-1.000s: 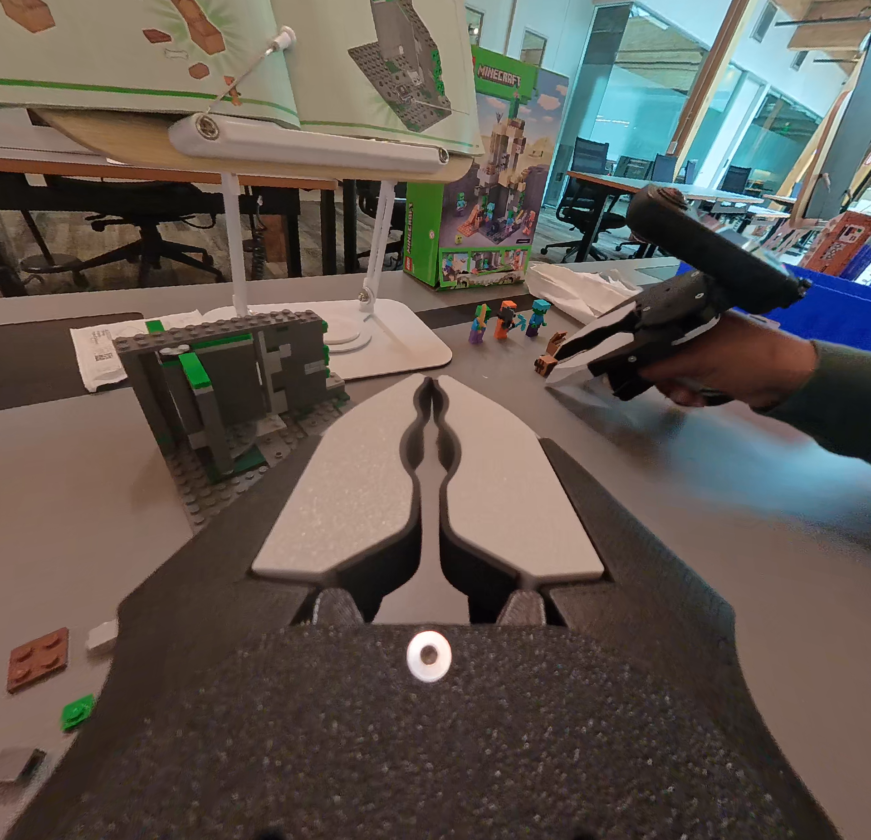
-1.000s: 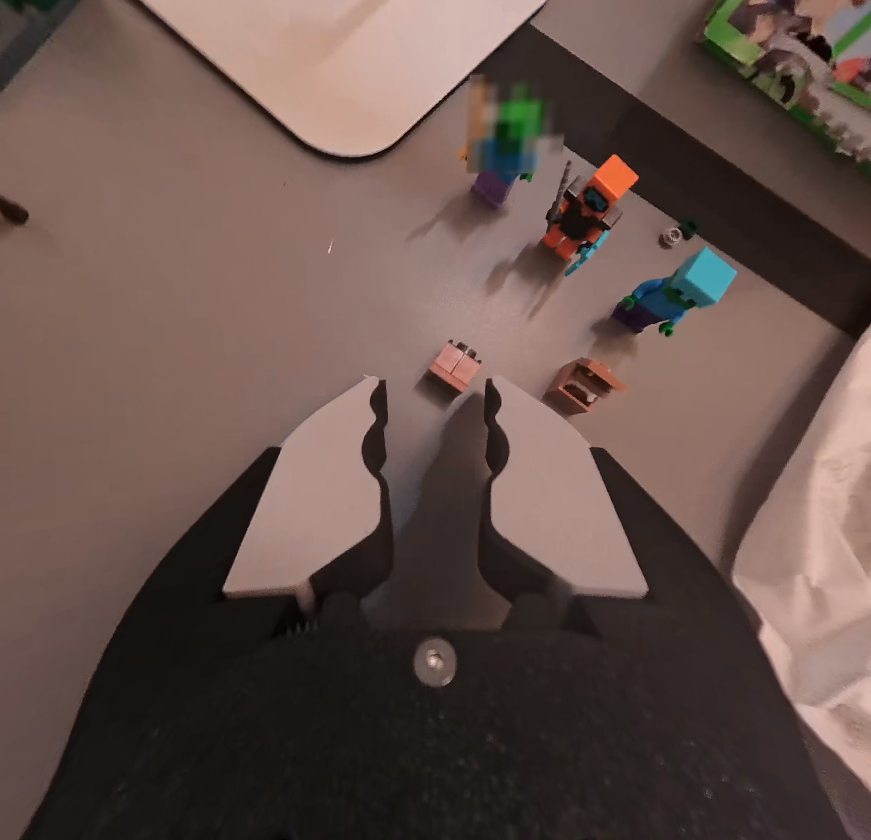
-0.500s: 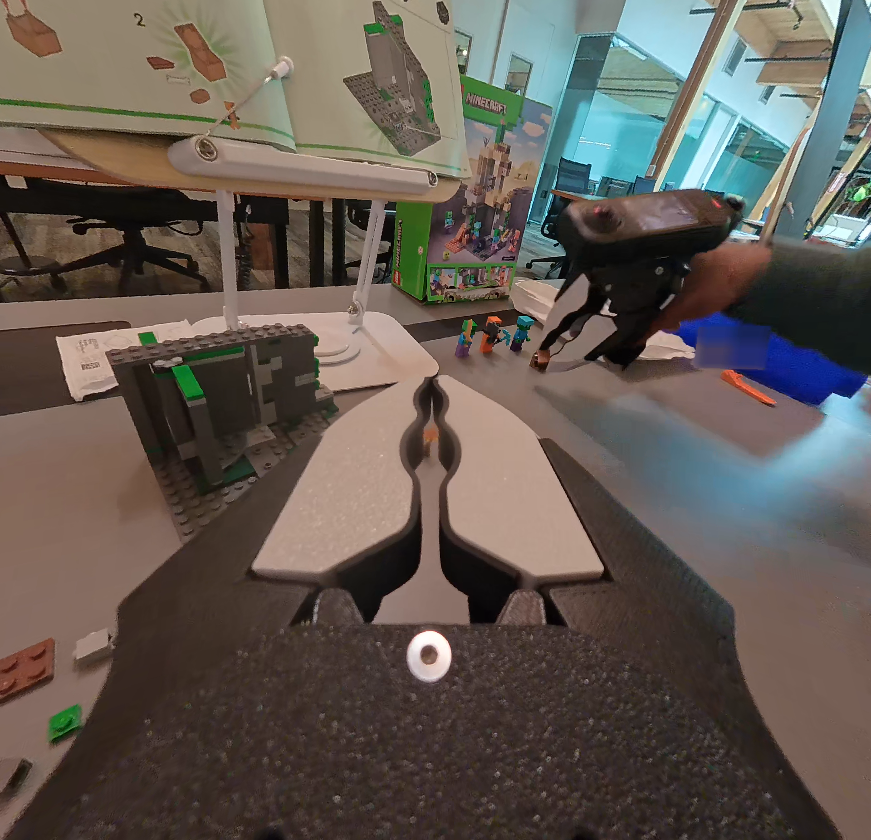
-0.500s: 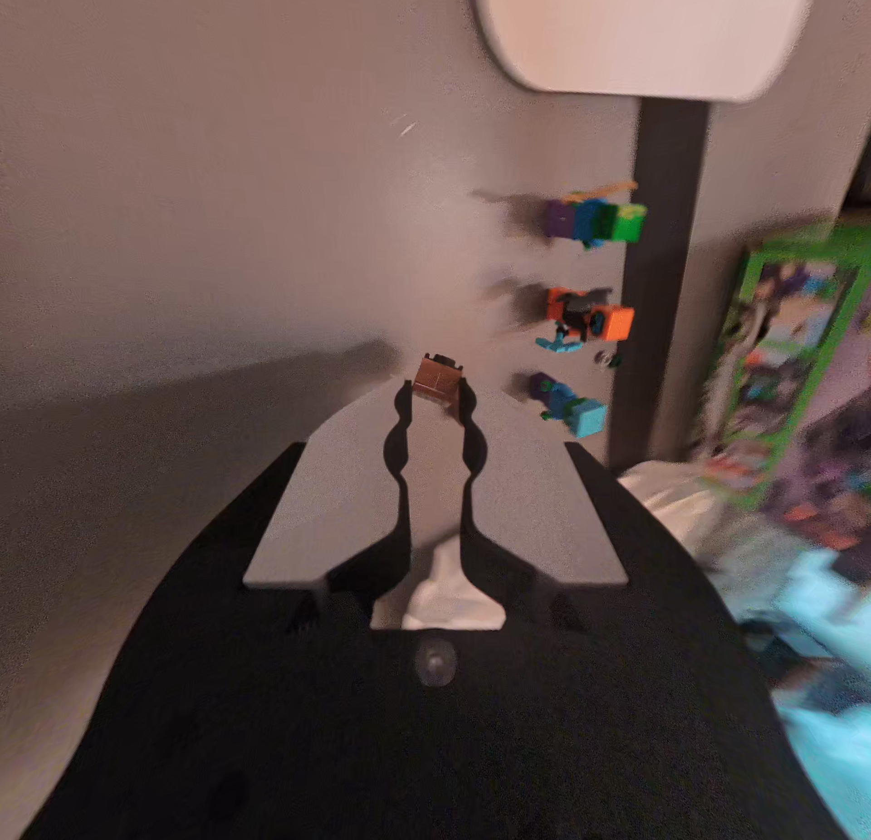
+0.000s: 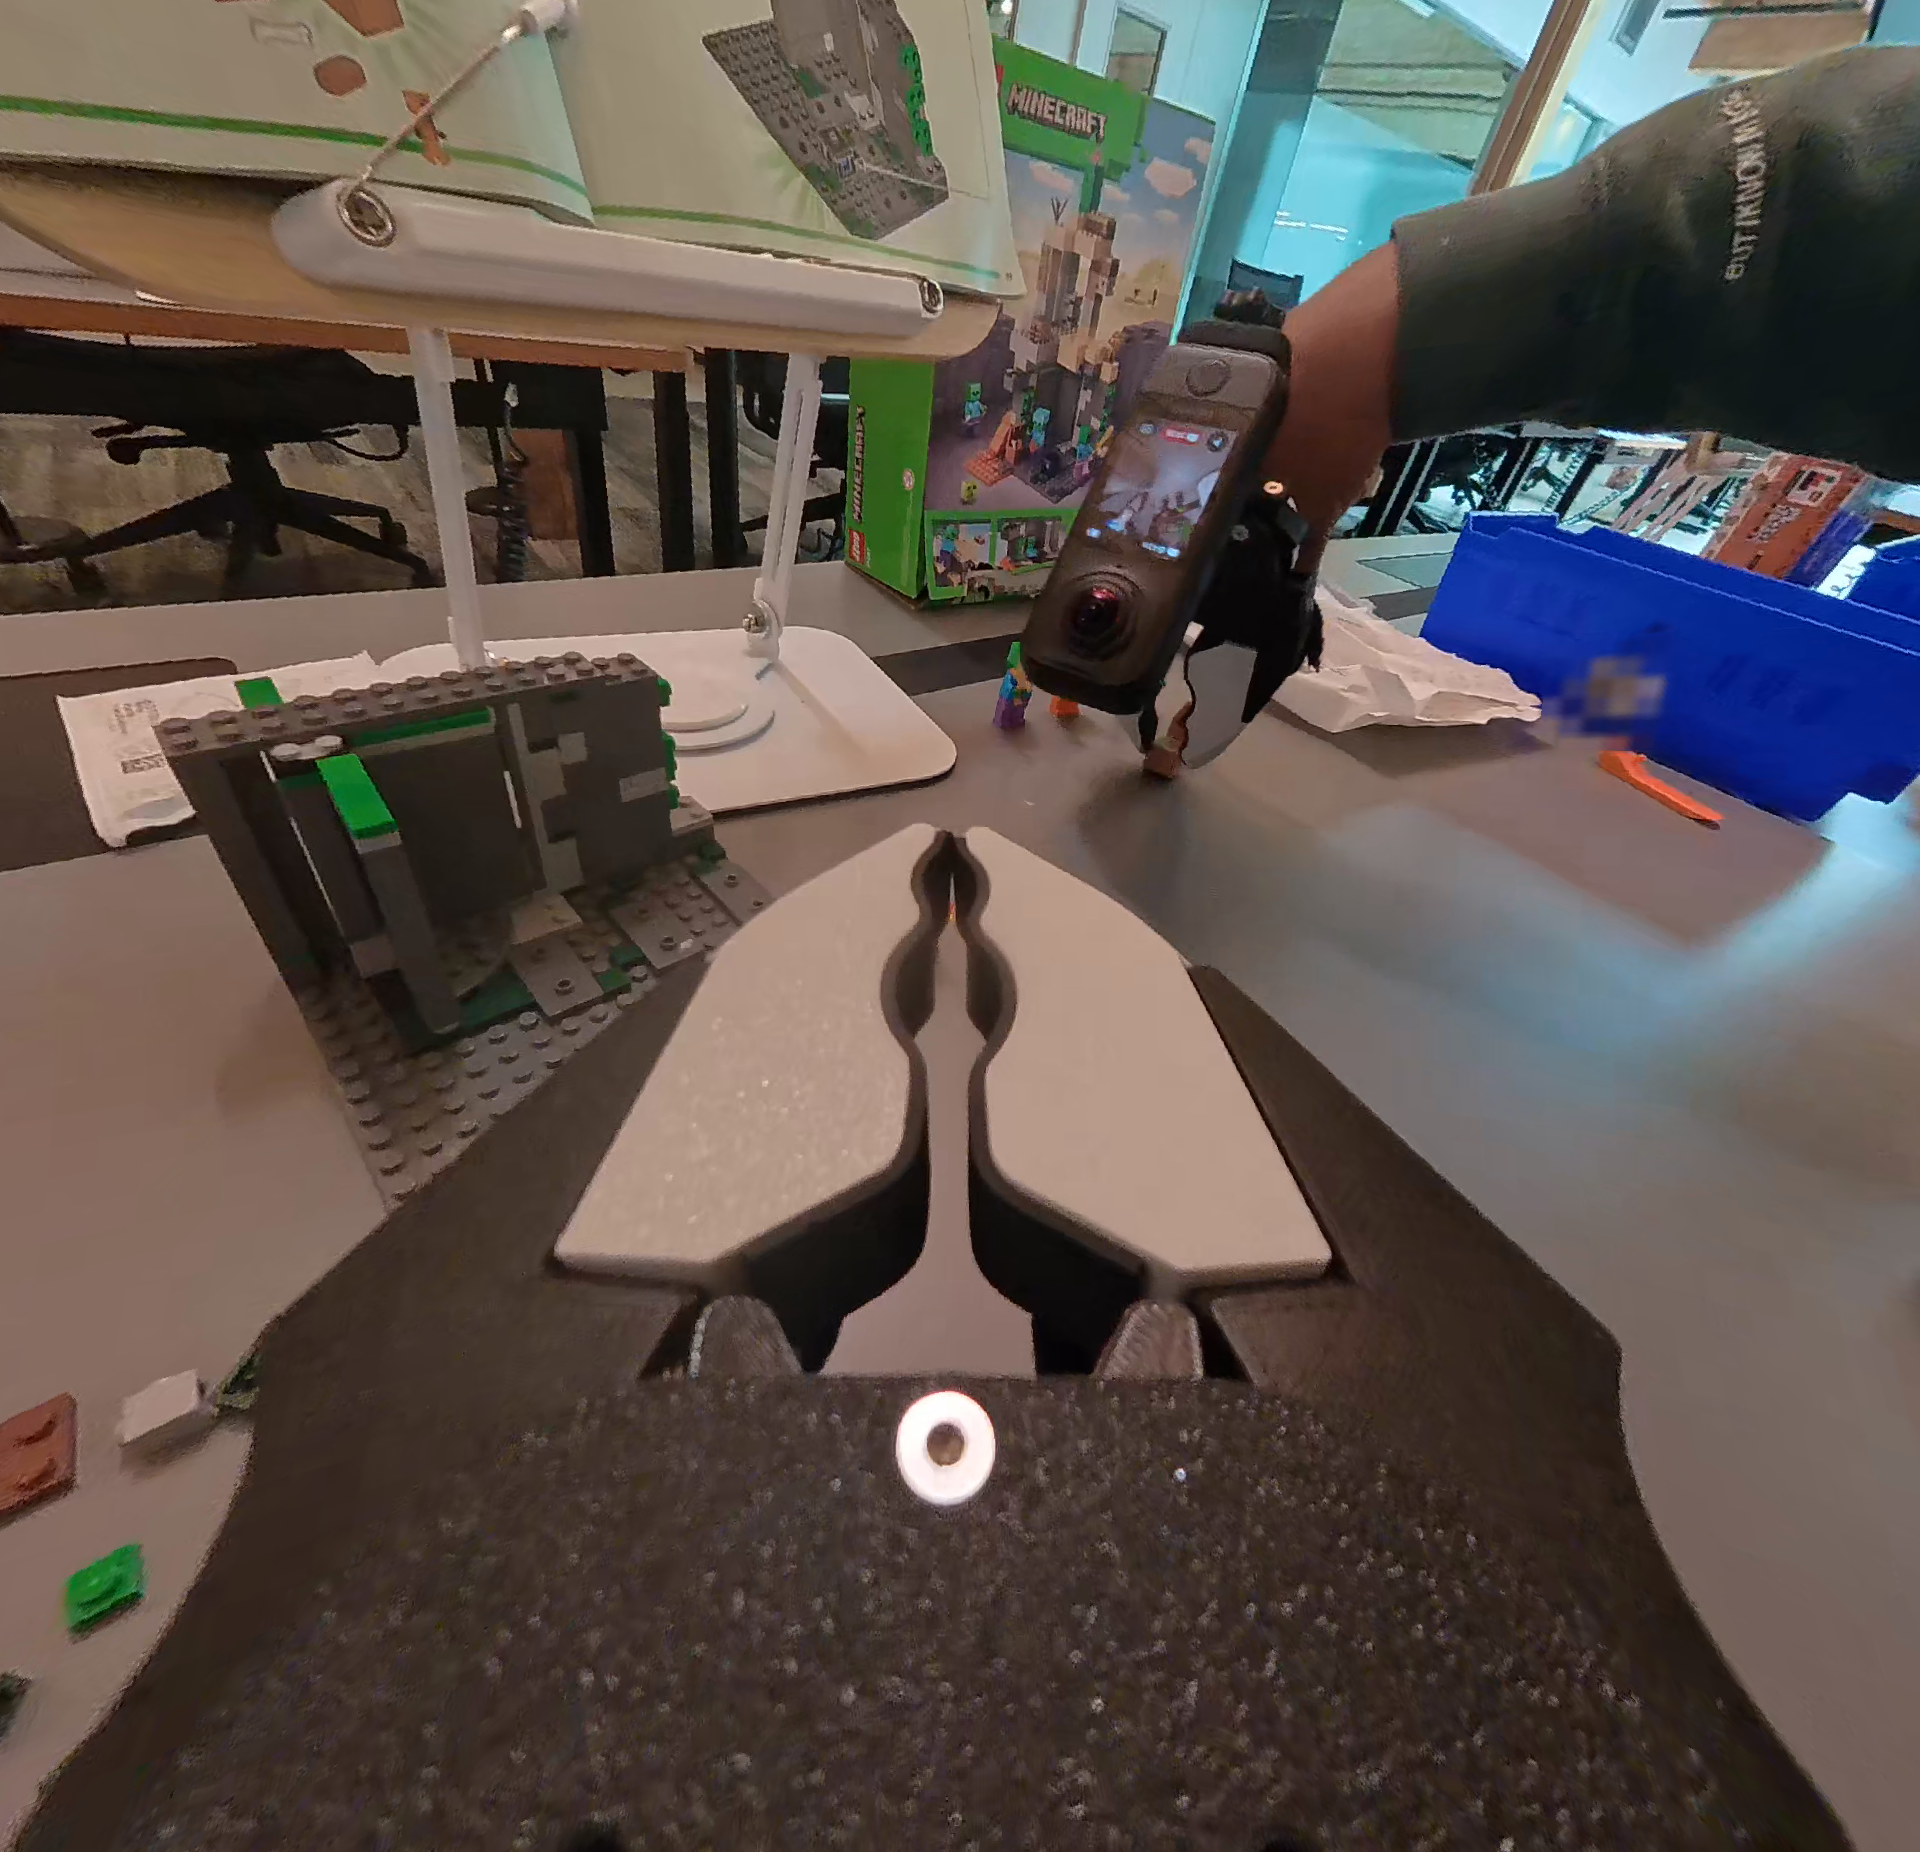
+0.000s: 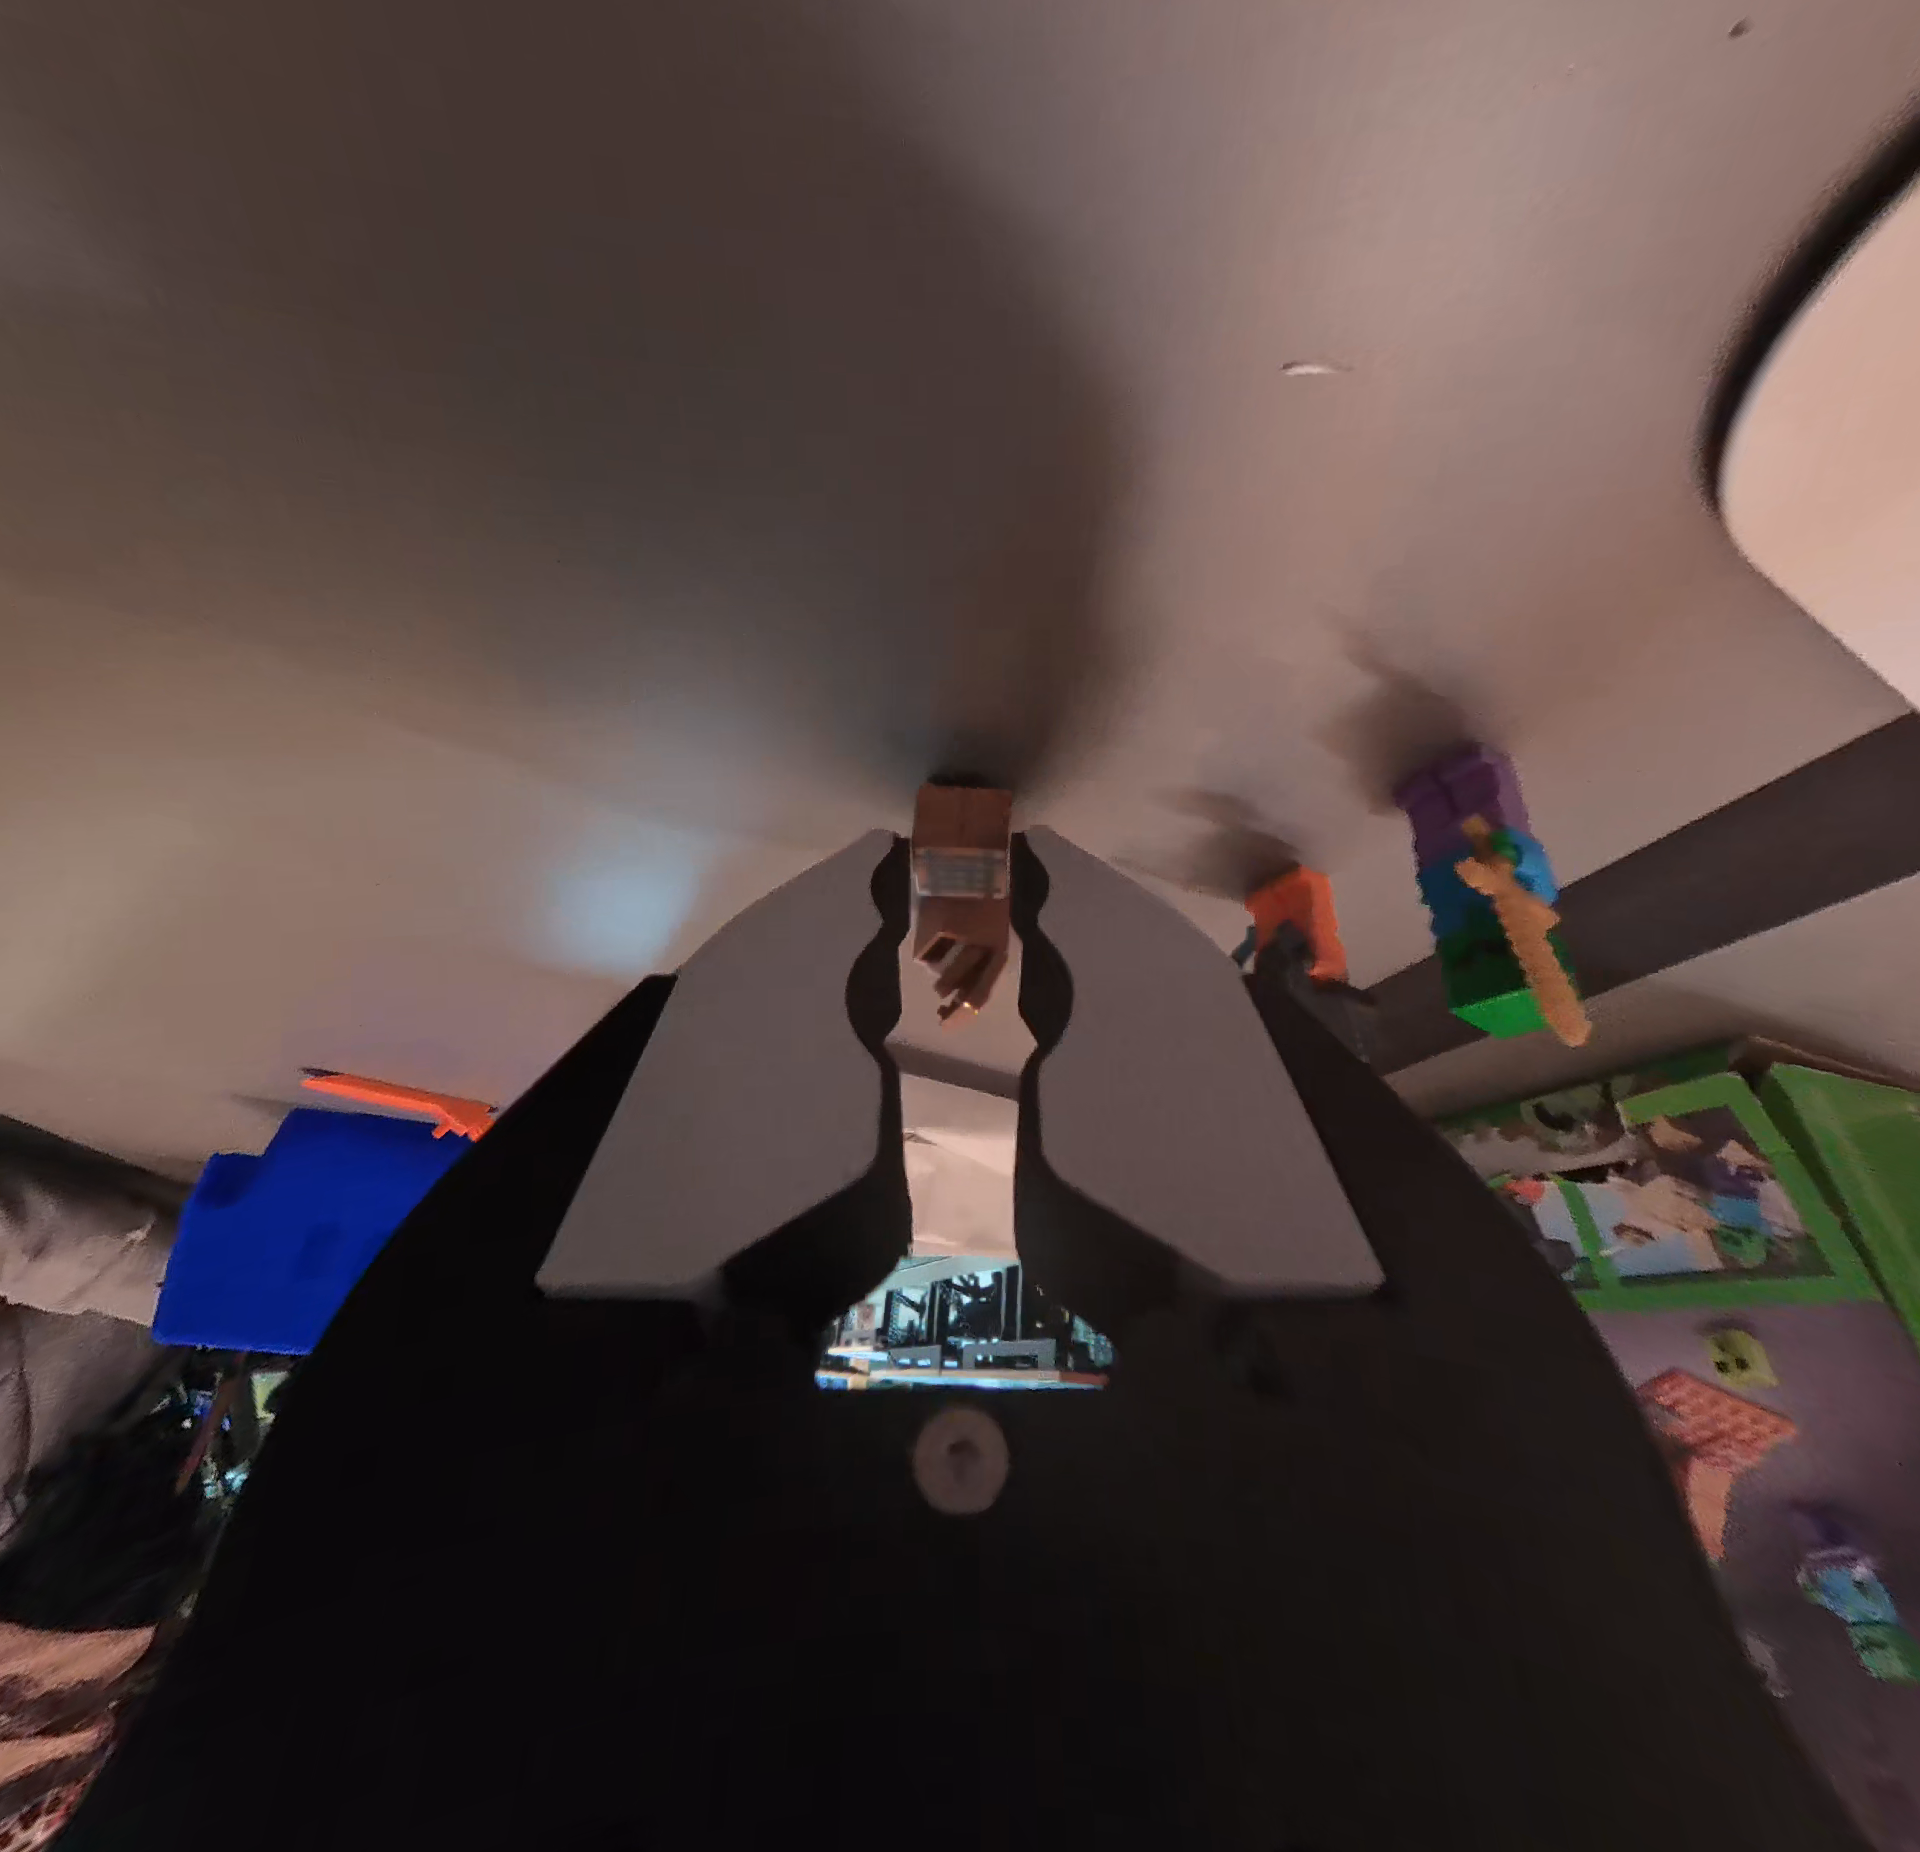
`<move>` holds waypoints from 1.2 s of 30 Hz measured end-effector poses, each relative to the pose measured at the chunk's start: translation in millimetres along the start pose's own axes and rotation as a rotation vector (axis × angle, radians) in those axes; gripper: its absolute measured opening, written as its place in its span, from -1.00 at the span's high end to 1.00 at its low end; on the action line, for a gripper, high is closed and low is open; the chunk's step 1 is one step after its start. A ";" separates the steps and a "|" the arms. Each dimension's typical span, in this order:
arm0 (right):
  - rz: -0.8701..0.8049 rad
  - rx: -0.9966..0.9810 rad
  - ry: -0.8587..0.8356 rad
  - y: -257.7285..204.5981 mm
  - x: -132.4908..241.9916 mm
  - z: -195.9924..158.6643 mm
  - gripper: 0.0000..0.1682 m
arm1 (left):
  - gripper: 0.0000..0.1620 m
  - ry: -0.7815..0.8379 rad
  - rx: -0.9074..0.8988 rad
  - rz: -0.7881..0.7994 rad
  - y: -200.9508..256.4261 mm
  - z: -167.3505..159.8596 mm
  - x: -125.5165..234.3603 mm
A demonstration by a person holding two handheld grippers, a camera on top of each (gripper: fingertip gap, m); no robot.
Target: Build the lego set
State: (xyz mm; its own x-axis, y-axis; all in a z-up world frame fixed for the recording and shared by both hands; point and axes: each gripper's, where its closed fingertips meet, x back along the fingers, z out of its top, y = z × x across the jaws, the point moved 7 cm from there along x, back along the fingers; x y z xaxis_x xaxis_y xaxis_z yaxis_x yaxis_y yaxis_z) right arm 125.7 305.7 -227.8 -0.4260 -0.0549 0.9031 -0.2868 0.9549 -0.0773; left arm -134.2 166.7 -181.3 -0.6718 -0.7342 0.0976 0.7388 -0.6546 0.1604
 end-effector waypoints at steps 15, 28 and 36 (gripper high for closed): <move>-0.163 -0.252 0.637 7.3 74.9 5.3 0.70 | 1.00 -0.018 -0.006 -0.014 2.7 -2.9 -2.5; -0.221 -0.231 0.858 -10.0 85.7 95.4 0.66 | 1.00 -0.027 -0.039 -0.005 3.8 -3.8 -2.5; -0.211 -0.242 0.846 -1.5 67.5 120.1 0.75 | 1.00 -0.031 -0.046 -0.013 5.6 -4.1 -3.1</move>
State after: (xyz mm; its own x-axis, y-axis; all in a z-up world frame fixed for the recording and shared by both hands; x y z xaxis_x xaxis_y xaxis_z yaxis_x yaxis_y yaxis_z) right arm -5.6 265.5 -217.5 0.4158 -0.0941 0.9046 -0.0588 0.9898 0.1300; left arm -127.8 164.6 -184.7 -0.6820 -0.7205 0.1260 0.7314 -0.6719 0.1169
